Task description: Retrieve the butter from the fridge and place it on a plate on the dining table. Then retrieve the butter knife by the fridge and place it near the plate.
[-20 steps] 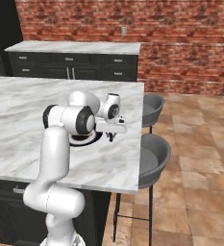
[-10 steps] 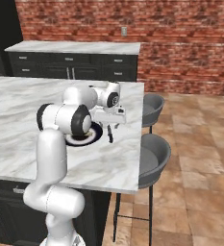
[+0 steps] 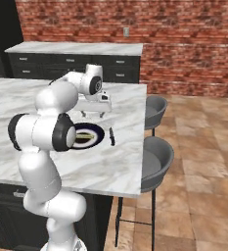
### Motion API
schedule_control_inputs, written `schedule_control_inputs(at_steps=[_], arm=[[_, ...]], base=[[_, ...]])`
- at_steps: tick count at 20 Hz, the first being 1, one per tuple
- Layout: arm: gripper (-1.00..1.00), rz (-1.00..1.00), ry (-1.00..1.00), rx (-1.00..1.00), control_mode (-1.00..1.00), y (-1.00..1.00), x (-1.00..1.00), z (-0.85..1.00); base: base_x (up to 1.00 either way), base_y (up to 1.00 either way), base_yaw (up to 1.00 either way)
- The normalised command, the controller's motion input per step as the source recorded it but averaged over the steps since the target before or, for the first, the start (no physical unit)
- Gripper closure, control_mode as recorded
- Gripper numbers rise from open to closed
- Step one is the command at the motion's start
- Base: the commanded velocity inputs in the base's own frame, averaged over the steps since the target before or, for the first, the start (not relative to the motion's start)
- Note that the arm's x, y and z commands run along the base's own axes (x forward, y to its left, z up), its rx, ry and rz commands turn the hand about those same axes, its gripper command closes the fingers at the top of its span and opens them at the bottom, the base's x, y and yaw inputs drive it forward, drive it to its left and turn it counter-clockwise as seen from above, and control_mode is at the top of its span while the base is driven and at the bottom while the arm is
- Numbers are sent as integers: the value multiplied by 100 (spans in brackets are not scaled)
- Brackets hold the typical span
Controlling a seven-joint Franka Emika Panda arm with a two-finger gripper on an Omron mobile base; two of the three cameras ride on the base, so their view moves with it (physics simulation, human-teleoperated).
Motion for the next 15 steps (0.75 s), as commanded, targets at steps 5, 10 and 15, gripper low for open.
schedule_control_inputs(at_steps=[5, 10, 15], arm=[[-100, 3, 0, 0, -100, 91, -100, 81], [-100, 1, 0, -2, -100, 74, -100, 62], [-100, 0, -1, 0, -100, 44, -100, 31]], base=[[0, 0, 0], [0, 0, 0], [0, 0, 0]])
